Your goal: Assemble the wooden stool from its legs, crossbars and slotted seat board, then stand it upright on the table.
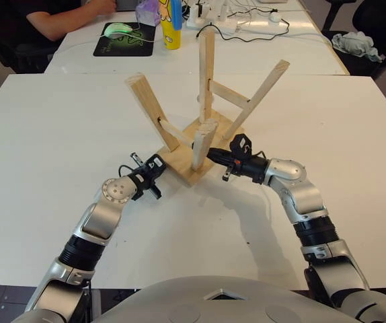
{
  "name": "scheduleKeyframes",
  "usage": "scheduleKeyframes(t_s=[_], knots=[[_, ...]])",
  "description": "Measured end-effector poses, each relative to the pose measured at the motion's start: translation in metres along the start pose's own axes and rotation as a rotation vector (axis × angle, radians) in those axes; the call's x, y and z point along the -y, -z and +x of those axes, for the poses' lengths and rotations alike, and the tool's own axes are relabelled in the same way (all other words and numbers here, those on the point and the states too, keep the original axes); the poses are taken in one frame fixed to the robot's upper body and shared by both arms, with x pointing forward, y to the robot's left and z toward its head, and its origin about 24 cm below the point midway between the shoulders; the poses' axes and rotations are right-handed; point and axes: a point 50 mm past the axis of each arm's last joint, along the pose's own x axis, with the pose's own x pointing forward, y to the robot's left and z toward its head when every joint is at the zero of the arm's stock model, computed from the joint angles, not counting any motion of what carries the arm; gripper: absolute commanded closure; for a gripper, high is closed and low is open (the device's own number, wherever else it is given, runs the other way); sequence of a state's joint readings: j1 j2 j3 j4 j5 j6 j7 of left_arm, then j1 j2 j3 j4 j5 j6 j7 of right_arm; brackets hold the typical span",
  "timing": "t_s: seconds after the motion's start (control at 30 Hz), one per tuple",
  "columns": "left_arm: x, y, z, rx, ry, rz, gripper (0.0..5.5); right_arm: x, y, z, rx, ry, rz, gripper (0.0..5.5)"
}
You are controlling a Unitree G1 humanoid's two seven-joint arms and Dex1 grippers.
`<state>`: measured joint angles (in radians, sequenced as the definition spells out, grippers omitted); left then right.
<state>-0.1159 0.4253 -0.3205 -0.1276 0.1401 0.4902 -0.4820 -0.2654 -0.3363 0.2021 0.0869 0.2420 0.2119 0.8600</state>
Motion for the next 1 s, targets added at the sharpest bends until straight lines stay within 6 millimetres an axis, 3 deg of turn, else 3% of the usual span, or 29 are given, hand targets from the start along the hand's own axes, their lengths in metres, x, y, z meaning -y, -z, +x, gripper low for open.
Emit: scheduleKeyframes(t_s=[0.33,0.53,0.67,0.87,1.0], knots=[[-0.002,-0.004,0.008,0.006,-0.010,-0.019,5.48,-0.016,-0.004,0.012,-0.007,0.016,-0.008,5.50],[-0.001,-0.005,0.011,0.013,-0.011,-0.023,5.48,-0.026,-0.001,0.006,-0.026,0.051,0.057,5.50],[-0.001,-0.006,0.012,0.015,-0.015,-0.016,5.48,-0.039,0.001,-0.021,0.003,0.046,0.266,5.50],[0.000,-0.003,0.010,0.014,-0.045,-0.030,5.48,-0.031,0.003,-0.060,-0.043,0.098,0.303,5.50],[0.001,0.000,0.005,0.014,-0.056,-0.041,5.48,-0.023,0.034,-0.097,-0.230,0.226,0.297,5.50]])
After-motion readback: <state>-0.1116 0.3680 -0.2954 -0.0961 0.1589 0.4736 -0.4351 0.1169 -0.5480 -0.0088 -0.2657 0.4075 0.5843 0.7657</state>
